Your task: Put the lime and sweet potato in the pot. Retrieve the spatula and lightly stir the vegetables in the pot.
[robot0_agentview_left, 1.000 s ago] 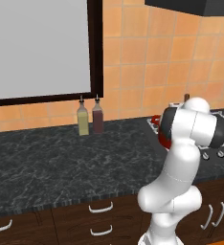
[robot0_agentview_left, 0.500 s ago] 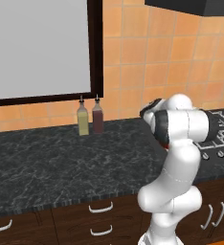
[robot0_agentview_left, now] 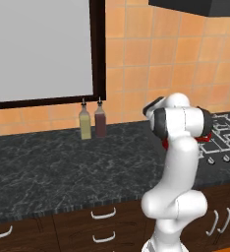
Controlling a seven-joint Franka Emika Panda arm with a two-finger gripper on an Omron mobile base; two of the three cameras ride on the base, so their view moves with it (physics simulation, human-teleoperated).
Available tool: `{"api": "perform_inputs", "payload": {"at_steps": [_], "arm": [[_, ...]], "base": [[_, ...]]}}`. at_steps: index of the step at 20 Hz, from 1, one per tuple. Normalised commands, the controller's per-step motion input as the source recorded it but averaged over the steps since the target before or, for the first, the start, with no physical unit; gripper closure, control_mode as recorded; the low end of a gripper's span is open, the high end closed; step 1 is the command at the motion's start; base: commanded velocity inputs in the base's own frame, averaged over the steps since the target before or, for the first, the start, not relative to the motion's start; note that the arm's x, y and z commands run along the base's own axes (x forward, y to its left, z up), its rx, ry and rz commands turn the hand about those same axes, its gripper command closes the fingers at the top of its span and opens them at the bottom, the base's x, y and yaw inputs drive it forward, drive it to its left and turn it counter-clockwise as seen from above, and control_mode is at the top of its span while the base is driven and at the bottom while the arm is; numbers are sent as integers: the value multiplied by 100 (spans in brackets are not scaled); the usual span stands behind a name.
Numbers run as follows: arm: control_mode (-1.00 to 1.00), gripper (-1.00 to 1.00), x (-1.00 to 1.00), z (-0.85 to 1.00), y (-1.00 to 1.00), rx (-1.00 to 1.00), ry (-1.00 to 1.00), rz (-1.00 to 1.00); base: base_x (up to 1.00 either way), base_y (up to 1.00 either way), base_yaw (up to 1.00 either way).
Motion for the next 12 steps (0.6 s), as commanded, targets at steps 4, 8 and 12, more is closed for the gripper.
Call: {"api": "perform_inputs", "payload": {"at_steps": [4, 8, 12], "arm": [[-100, 100, 29, -94, 13, -17, -40, -20], [-100, 100, 11, -26, 0, -24, -5, -12], [-100, 100, -14, -16, 0, -22, -1, -5]], "base": [[0, 0, 0], [0, 0, 0], [0, 0, 0]]}}
